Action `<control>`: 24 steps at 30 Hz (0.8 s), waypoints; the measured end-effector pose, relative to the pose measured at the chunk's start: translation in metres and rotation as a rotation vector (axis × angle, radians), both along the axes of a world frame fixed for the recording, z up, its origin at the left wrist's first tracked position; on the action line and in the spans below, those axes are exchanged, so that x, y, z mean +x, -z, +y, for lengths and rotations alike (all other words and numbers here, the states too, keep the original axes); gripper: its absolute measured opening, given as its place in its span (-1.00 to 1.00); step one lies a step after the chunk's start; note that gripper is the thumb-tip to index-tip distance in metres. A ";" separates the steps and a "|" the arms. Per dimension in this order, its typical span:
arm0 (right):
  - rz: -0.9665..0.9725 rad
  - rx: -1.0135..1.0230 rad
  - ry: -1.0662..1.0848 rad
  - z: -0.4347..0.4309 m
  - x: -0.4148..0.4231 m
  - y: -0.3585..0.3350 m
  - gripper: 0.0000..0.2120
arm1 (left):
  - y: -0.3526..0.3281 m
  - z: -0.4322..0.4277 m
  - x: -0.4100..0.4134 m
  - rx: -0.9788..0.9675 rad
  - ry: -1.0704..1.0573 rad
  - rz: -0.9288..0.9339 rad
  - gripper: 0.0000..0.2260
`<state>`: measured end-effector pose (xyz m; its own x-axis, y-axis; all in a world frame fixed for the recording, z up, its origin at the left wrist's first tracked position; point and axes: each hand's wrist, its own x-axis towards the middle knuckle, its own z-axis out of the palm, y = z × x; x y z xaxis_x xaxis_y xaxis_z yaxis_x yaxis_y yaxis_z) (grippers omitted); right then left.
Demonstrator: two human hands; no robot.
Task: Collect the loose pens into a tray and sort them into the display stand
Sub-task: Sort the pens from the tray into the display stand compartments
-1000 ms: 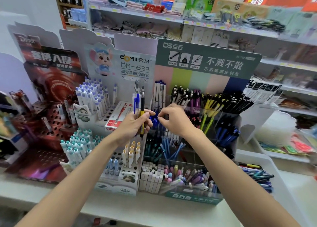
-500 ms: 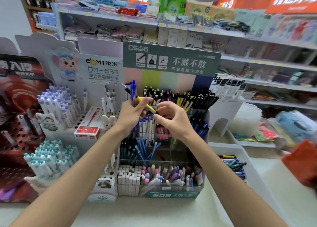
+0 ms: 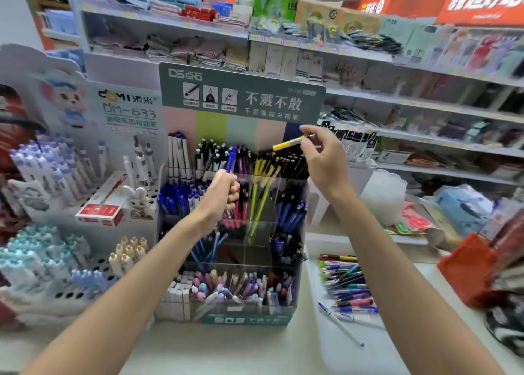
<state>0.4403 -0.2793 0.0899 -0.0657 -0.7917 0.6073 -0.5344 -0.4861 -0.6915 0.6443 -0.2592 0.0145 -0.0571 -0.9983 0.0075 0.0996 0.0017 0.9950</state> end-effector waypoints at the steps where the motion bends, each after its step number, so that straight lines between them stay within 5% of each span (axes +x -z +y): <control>1: 0.078 -0.023 0.024 -0.006 -0.001 -0.004 -0.72 | 0.001 0.000 -0.002 -0.013 -0.002 -0.001 -0.86; 7: 0.308 -0.123 -0.029 -0.028 0.006 -0.006 -0.79 | 0.001 0.003 -0.003 -0.057 0.013 0.069 -0.89; 12: 0.491 -0.091 -0.042 -0.047 0.013 0.015 -0.75 | 0.003 0.004 -0.003 -0.083 -0.102 -0.072 -0.85; 18: 0.568 -0.119 -0.024 -0.052 0.015 0.016 -0.74 | 0.015 0.002 0.007 -0.193 -0.240 -0.122 -0.97; 24: 0.597 0.079 -0.055 -0.056 0.028 0.008 -0.81 | 0.014 0.005 0.006 -0.171 -0.232 -0.105 -0.95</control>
